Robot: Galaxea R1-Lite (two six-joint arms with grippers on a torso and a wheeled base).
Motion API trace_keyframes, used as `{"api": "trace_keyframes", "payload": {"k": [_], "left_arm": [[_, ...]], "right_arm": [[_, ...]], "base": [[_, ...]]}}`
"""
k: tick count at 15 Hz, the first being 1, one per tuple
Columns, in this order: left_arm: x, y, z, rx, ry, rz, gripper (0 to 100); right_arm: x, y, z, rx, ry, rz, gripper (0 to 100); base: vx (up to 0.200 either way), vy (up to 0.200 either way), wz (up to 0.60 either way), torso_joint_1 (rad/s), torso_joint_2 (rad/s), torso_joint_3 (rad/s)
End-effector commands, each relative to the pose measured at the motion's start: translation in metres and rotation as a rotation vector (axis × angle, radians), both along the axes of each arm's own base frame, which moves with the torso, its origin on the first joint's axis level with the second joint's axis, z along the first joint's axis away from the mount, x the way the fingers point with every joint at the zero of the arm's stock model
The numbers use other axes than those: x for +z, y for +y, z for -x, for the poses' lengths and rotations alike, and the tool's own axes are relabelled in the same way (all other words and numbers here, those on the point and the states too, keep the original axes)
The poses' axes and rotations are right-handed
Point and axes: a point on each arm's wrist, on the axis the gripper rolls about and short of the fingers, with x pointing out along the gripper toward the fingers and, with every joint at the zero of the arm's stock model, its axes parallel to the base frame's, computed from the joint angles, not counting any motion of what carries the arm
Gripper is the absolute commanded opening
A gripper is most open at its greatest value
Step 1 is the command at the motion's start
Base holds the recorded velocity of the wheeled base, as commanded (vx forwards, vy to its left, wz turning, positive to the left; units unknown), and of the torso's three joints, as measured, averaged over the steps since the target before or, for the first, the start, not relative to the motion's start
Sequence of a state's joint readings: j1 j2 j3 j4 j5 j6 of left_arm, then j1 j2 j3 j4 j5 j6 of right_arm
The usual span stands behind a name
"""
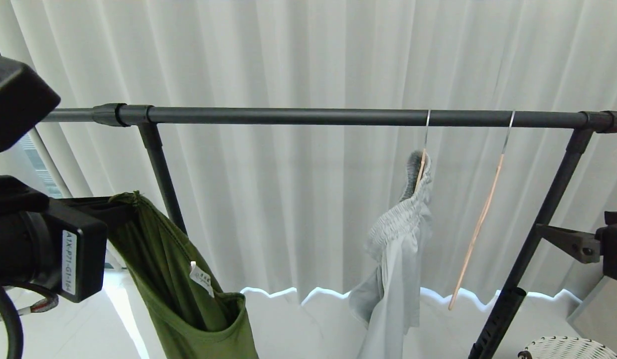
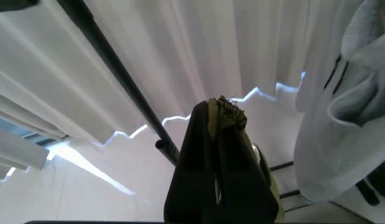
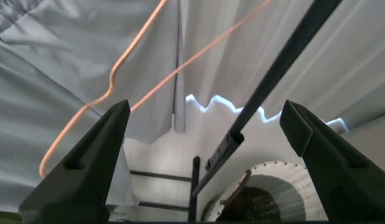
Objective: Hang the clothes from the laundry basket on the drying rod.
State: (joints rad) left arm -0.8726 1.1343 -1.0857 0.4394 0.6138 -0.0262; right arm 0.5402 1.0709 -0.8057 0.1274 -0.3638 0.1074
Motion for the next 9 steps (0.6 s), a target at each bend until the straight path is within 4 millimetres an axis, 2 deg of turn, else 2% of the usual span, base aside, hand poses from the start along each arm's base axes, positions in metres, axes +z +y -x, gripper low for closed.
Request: {"api": "trace_keyframes", "payload": {"k": [1,6,9], "left_arm": [[-0.002,0.0,0.0,0.001,0.001,-0.003,0],[-0.004,-0.003,-0.003,0.001,-0.009,0.01,0],[-0.008,-0.002,-0.002,0.001,-0.001,0.002,0]], "right_arm": [[-0.004,0.009,-0.014,0.004,0.014,0.01,100],[-0.008,0.039,-0.054,0.035,0.015,0.003,100],[-0.017,0.057,-0.082,0.02,0.058,-0.006,100]], "base": [[0.0,0.0,0.0,0.0,0.0,0.0],[0.0,0.0,0.0,0.0,0.0,0.0],[0.0,0.0,0.0,0.0,0.0,0.0]]}}
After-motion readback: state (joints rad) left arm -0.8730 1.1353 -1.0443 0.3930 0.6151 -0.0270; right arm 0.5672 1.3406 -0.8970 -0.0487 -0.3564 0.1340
